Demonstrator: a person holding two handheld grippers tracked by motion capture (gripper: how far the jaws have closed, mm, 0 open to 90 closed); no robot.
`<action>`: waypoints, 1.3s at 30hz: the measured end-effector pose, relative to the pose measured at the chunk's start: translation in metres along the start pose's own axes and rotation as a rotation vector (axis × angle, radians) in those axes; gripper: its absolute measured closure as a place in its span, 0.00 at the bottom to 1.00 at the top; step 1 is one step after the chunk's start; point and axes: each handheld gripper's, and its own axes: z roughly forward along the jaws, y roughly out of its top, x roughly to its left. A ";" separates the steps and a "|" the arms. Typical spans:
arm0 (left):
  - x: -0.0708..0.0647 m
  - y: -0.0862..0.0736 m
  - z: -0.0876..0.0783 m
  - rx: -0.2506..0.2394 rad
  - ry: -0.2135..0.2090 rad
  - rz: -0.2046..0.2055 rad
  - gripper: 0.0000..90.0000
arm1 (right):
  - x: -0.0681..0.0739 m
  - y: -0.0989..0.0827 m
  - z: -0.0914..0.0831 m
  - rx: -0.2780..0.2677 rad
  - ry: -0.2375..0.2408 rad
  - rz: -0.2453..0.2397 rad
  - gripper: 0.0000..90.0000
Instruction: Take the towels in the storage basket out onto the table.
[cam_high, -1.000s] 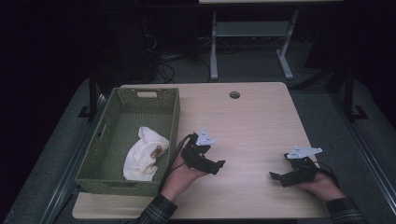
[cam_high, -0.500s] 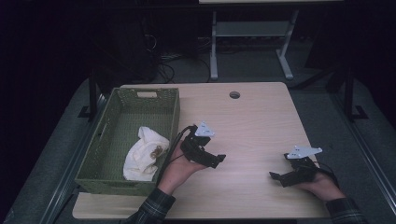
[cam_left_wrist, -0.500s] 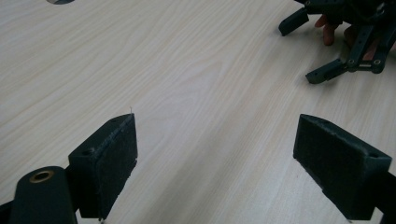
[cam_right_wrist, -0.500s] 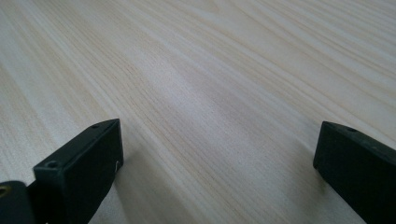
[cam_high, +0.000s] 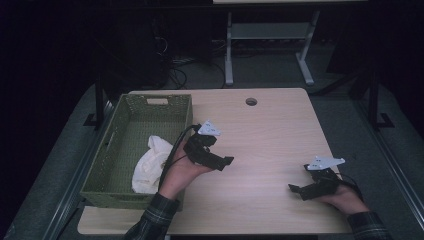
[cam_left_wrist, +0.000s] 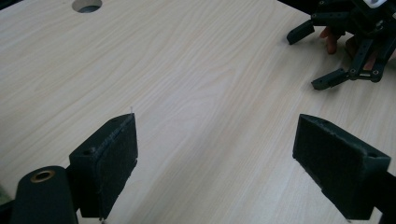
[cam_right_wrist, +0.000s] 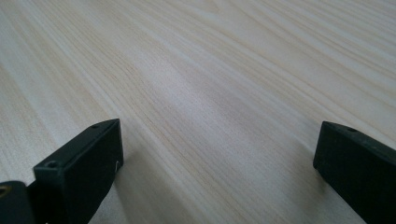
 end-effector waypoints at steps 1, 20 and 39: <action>0.001 0.000 -0.002 -0.008 0.003 -0.005 0.15 | 0.000 0.000 0.000 0.000 0.000 0.000 0.01; 0.028 -0.014 -0.033 -0.021 0.050 -0.039 0.15 | 0.000 0.000 0.000 0.001 0.001 -0.001 0.01; 0.053 -0.034 -0.072 -0.034 0.143 -0.097 0.15 | 0.000 0.000 0.000 0.002 0.001 -0.001 0.01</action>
